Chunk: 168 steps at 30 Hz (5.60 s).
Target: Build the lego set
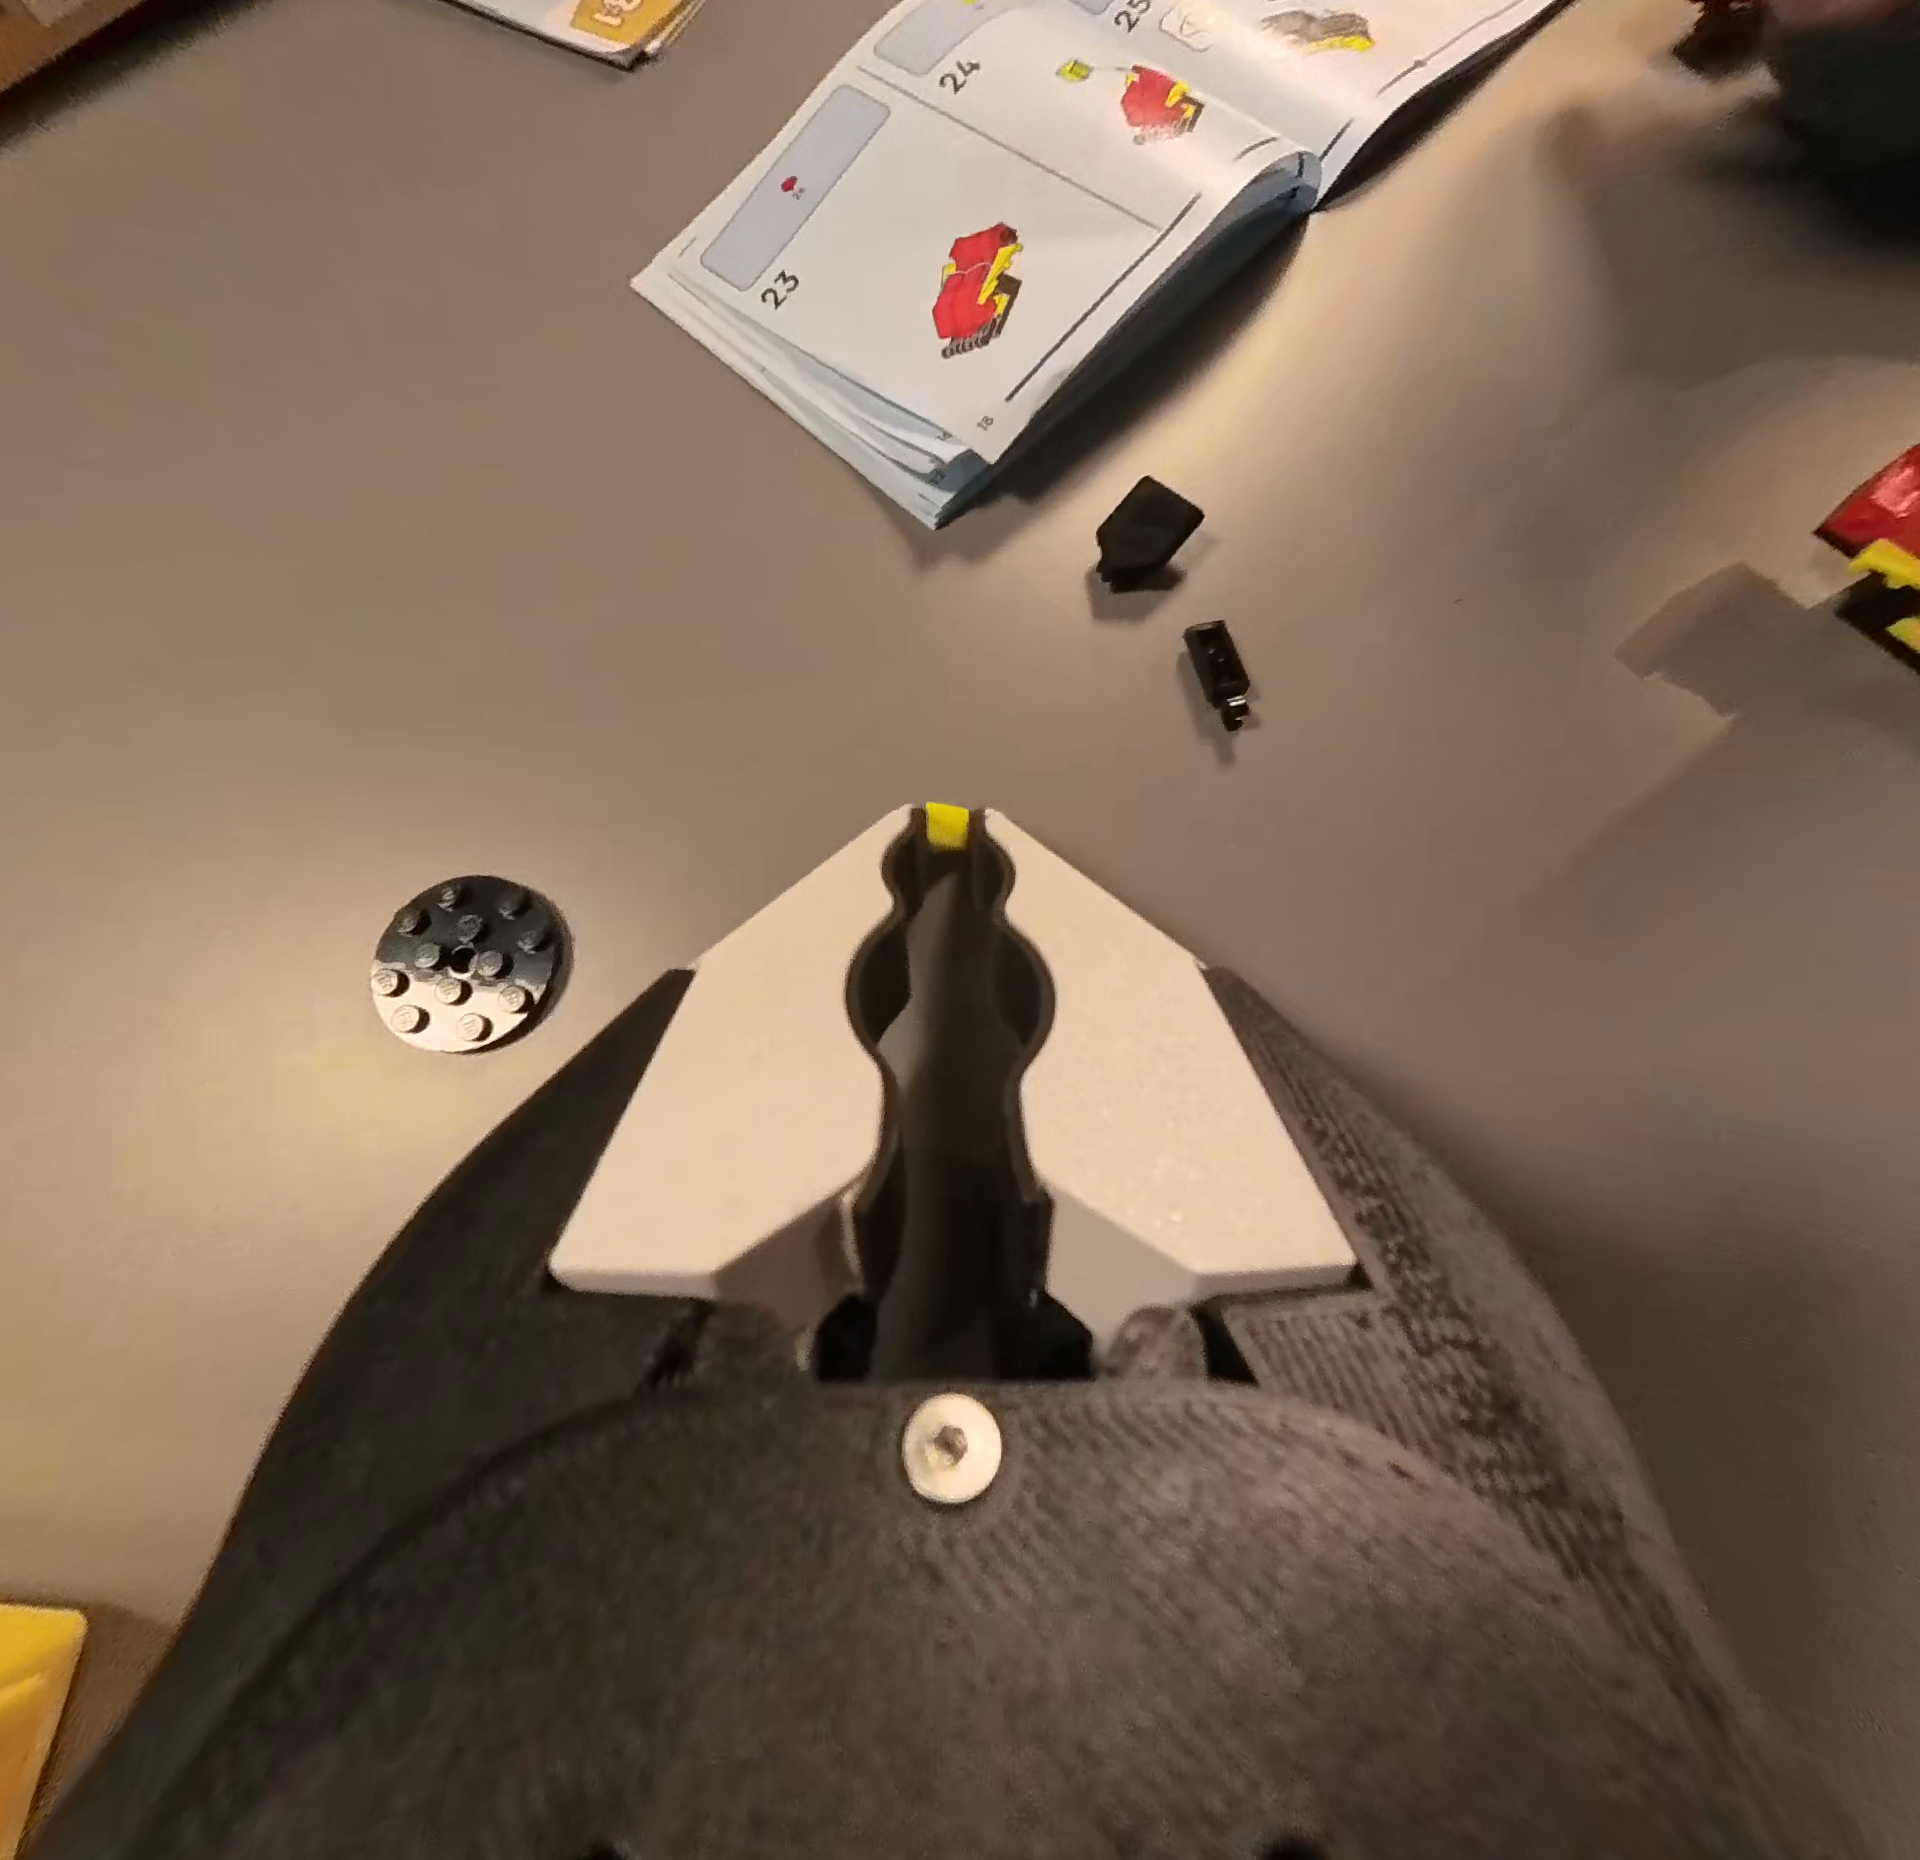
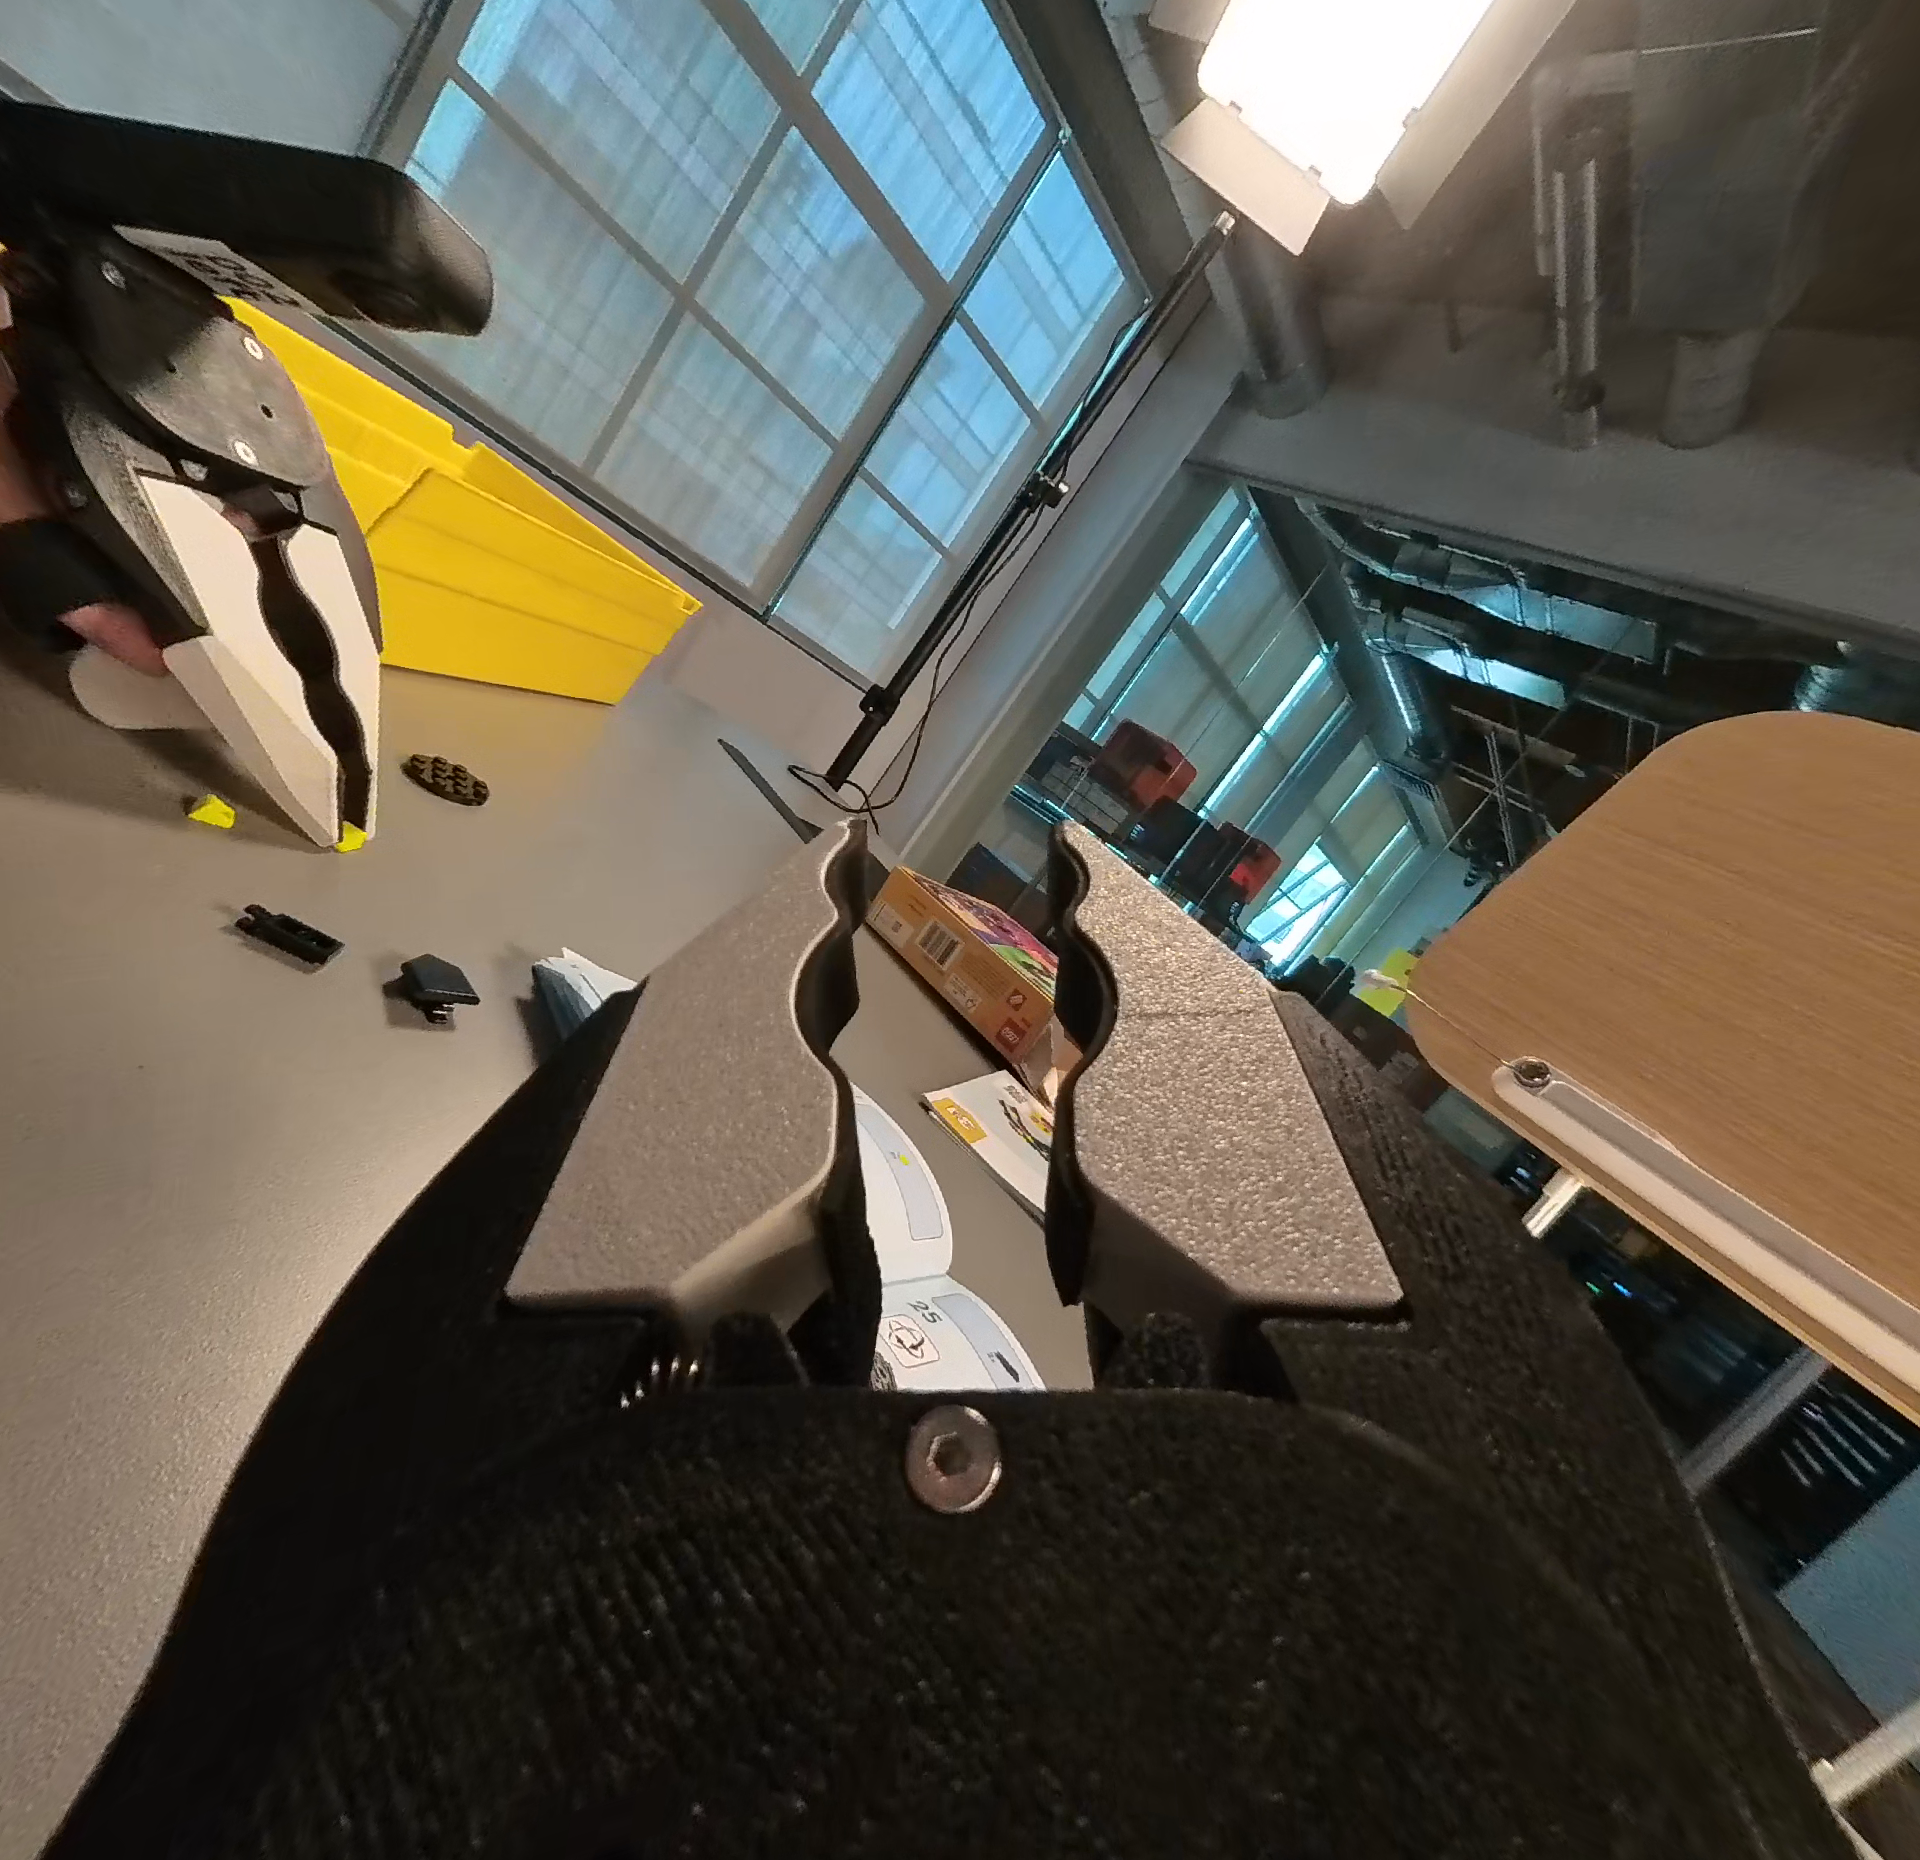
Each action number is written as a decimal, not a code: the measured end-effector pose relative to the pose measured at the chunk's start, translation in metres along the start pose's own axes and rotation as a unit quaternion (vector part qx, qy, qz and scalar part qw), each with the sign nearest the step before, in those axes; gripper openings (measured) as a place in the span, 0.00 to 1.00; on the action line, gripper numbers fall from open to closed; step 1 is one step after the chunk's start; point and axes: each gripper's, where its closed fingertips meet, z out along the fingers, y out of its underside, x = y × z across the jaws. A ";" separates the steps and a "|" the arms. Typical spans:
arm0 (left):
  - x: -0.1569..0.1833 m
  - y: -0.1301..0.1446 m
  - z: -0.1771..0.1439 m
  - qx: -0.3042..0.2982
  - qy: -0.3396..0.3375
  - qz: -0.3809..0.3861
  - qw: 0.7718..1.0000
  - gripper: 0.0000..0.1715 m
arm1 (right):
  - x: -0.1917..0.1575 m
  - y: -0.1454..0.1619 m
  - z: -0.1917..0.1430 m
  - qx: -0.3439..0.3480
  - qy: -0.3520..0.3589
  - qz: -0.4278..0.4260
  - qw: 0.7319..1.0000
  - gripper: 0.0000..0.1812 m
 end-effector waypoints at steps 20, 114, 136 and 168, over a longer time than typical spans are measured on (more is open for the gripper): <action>0.057 -0.019 -0.006 0.063 0.060 0.119 0.989 0.04 | -0.002 0.001 0.001 -0.001 -0.003 -0.002 1.000 0.18; 0.141 -0.008 0.010 0.004 0.214 0.198 0.957 0.07 | -0.005 0.002 0.000 -0.006 -0.014 0.003 1.000 0.18; 0.135 -0.011 0.012 0.008 0.193 0.192 0.962 0.13 | -0.005 0.002 0.000 -0.006 -0.012 0.001 1.000 0.18; 0.141 -0.012 0.014 -0.003 0.149 0.099 0.984 0.09 | -0.005 0.003 0.000 -0.007 -0.012 0.004 1.000 0.18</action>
